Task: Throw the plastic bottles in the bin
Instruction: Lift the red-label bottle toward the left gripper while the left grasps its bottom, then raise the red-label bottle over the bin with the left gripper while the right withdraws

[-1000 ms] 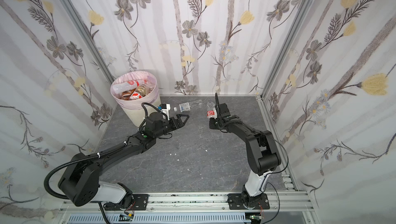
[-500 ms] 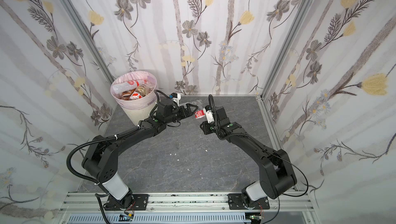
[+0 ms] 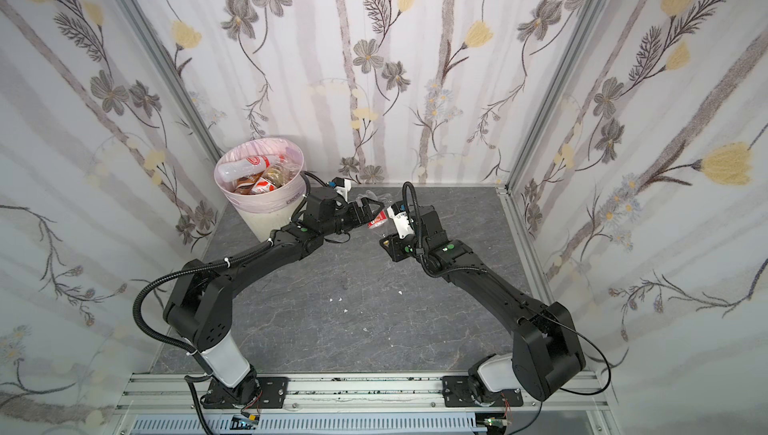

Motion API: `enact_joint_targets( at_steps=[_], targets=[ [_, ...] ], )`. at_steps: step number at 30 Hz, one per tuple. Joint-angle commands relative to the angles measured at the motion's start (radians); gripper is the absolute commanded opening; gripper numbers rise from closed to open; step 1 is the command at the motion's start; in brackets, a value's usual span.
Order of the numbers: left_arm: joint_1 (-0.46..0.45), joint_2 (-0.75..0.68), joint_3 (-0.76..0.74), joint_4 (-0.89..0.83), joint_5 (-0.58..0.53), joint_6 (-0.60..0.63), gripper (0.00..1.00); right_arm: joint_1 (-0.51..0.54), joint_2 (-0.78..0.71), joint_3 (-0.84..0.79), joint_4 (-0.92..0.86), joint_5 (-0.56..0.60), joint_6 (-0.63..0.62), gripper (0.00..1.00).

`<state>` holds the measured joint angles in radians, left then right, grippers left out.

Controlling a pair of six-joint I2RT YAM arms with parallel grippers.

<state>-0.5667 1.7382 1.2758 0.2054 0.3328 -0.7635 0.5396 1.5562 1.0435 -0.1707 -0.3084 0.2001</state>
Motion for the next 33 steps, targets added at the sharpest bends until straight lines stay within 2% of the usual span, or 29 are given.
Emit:
enact_joint_targets(
  at_steps=[1,5,11,14,17,18,21,26,28,33],
  targets=[
    [0.0,0.0,0.011,0.015,-0.014,-0.01,0.97,0.002,-0.007,-0.002,0.054,-0.018,-0.011,0.3],
    [-0.003,-0.006,0.011,0.022,-0.024,-0.01,0.9,0.006,-0.004,-0.002,0.059,-0.024,-0.01,0.3],
    [-0.004,-0.027,0.004,0.032,-0.046,-0.003,0.73,0.016,0.0,-0.01,0.082,-0.036,0.004,0.31],
    [-0.003,-0.041,-0.003,0.035,-0.061,0.011,0.65,0.019,0.002,-0.01,0.084,-0.04,0.008,0.35],
    [-0.003,-0.056,-0.006,0.035,-0.081,0.035,0.63,0.019,-0.006,-0.012,0.086,-0.038,0.01,0.39],
    [-0.002,-0.061,-0.008,0.034,-0.086,0.048,0.62,0.019,-0.013,-0.015,0.089,-0.035,0.012,0.45],
    [0.004,-0.078,-0.015,0.028,-0.108,0.071,0.58,0.019,-0.036,-0.021,0.095,-0.034,0.016,0.5],
    [0.012,-0.131,-0.002,-0.001,-0.167,0.15,0.56,0.016,-0.099,-0.032,0.102,-0.004,0.019,0.74],
    [0.016,-0.172,0.008,-0.012,-0.209,0.208,0.56,0.012,-0.132,-0.044,0.113,0.016,0.026,0.98],
    [0.027,-0.3,0.085,-0.069,-0.389,0.407,0.56,0.006,-0.195,-0.053,0.143,0.025,0.042,1.0]
  ],
)
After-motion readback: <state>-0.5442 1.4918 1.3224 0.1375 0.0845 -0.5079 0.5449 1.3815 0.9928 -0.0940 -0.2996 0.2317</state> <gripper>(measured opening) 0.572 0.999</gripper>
